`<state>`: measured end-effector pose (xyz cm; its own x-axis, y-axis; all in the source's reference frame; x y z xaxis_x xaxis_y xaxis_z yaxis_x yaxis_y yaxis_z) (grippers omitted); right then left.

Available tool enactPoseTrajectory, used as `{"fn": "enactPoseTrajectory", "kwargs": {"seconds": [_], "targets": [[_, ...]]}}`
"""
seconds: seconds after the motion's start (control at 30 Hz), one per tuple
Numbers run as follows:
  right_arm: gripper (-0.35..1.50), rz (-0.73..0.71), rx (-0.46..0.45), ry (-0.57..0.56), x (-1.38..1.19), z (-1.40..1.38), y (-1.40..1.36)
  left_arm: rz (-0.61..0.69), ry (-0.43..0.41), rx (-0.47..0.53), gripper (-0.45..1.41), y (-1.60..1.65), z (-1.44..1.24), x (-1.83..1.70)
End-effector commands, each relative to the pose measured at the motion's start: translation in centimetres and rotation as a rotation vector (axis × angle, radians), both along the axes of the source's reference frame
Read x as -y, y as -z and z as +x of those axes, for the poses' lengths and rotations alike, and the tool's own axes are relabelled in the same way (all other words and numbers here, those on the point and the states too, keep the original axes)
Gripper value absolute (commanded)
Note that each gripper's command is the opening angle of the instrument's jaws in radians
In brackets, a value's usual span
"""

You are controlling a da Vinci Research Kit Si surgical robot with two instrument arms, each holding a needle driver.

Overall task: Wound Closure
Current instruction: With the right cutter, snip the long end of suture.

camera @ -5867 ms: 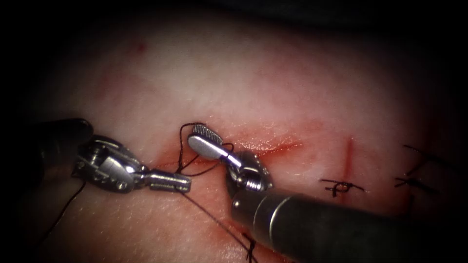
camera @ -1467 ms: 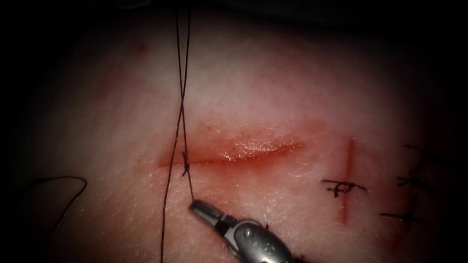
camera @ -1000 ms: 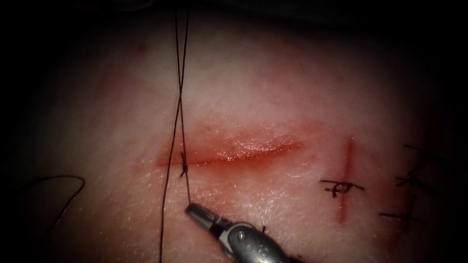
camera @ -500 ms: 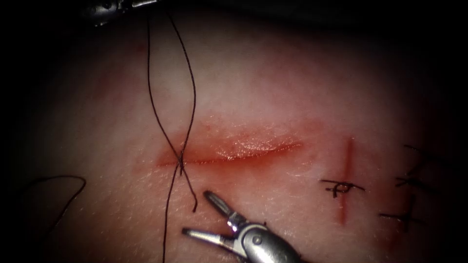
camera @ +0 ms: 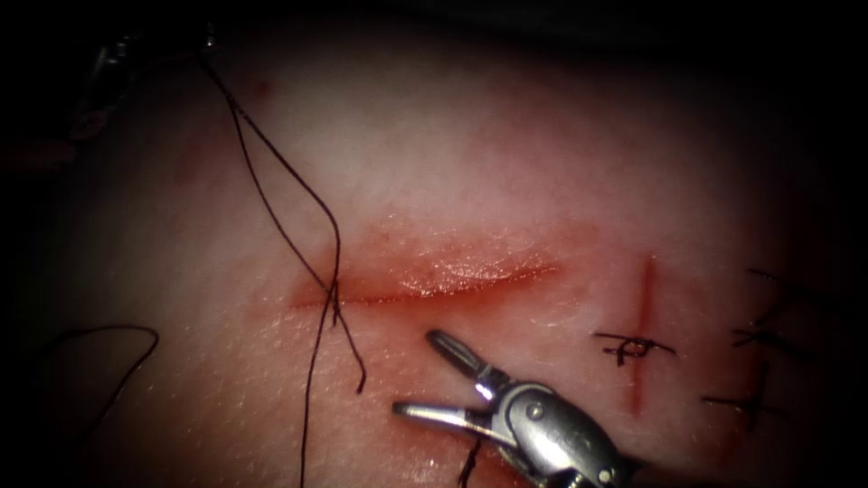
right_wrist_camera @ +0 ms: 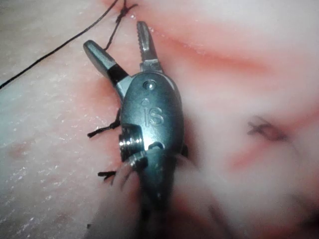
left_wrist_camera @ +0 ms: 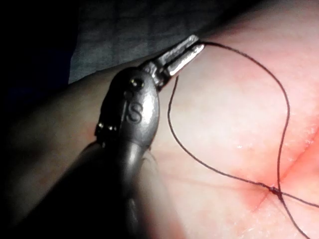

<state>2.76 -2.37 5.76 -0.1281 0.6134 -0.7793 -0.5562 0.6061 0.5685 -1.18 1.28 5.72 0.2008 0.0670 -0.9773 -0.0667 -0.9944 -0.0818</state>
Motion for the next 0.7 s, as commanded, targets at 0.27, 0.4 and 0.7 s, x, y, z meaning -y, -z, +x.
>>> {"fn": "enactPoseTrajectory", "kwargs": {"seconds": [0.27,0.4,0.7], "targets": [[0.76,0.002,0.008,0.029,-0.33,0.12,-0.14,-0.004,-0.111,0.045,-0.45,0.4,-0.04,0.21],[0.69,0.012,0.008,0.068,-0.45,0.27,-0.19,-0.006,-0.128,0.048,-0.45,0.55,-0.04,0.31],[0.59,-0.006,0.023,0.109,-0.54,0.57,-0.32,0.0,-0.157,0.046,-0.45,0.96,-0.07,0.49]]}}
